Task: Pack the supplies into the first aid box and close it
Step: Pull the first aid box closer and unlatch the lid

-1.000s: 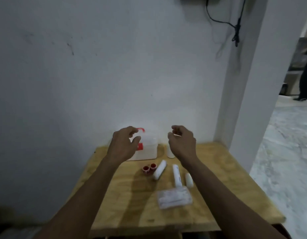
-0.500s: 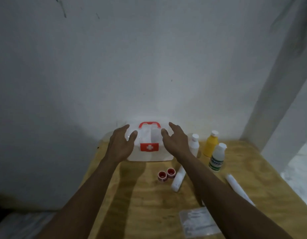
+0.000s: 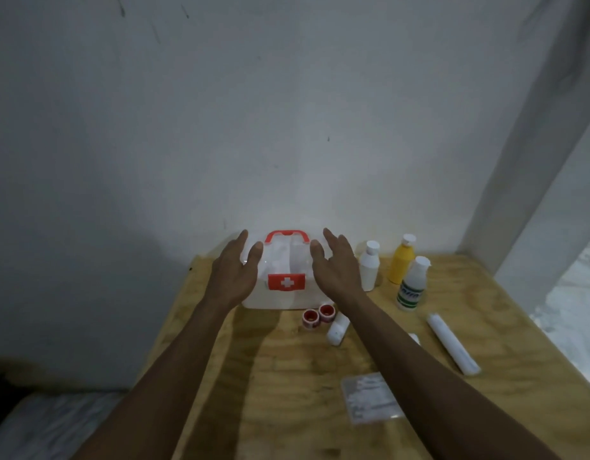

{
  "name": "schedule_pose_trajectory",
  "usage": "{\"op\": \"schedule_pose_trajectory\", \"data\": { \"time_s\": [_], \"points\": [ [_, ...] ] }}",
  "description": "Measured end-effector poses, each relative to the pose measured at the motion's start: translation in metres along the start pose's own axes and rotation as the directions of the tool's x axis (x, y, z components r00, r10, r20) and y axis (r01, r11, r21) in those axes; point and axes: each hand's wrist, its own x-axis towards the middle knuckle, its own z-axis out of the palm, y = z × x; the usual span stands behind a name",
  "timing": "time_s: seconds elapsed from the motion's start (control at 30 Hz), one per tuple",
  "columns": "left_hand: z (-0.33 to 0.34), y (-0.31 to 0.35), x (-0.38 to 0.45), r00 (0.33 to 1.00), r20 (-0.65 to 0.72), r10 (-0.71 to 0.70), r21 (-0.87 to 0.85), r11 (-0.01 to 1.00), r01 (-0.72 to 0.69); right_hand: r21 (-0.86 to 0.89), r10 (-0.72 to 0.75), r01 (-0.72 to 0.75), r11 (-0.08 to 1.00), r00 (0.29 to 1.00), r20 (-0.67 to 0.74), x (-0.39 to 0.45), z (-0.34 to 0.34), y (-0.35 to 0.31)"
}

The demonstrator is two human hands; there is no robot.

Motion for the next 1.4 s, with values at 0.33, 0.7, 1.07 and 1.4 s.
{"op": "schedule_pose_trajectory", "data": {
  "time_s": [0.33, 0.7, 1.07, 1.4],
  "points": [
    [-0.005, 0.001, -0.04, 1.0, 0.003, 0.01, 0.043, 0.999, -0.01, -0.019, -0.001, 0.002, 1.0, 0.999, 0.05, -0.042, -0.018, -0.002],
    [-0.008, 0.007, -0.028, 0.981, 0.148, 0.129, 0.335, 0.926, -0.173, 0.603, 0.519, -0.313, 0.734, 0.831, -0.2, -0.11, 0.021, -0.048],
    [-0.004, 0.001, -0.03, 0.987, 0.11, 0.119, 0.282, 0.948, -0.146, 0.792, 0.727, -0.423, 0.44, 0.686, -0.038, -0.106, 0.049, -0.055],
    [-0.005, 0.002, -0.03, 0.986, 0.111, 0.126, 0.28, 0.948, -0.153, 0.784, 0.556, -0.283, 0.553, 0.826, -0.094, -0.113, 0.054, -0.029]
  ]
}}
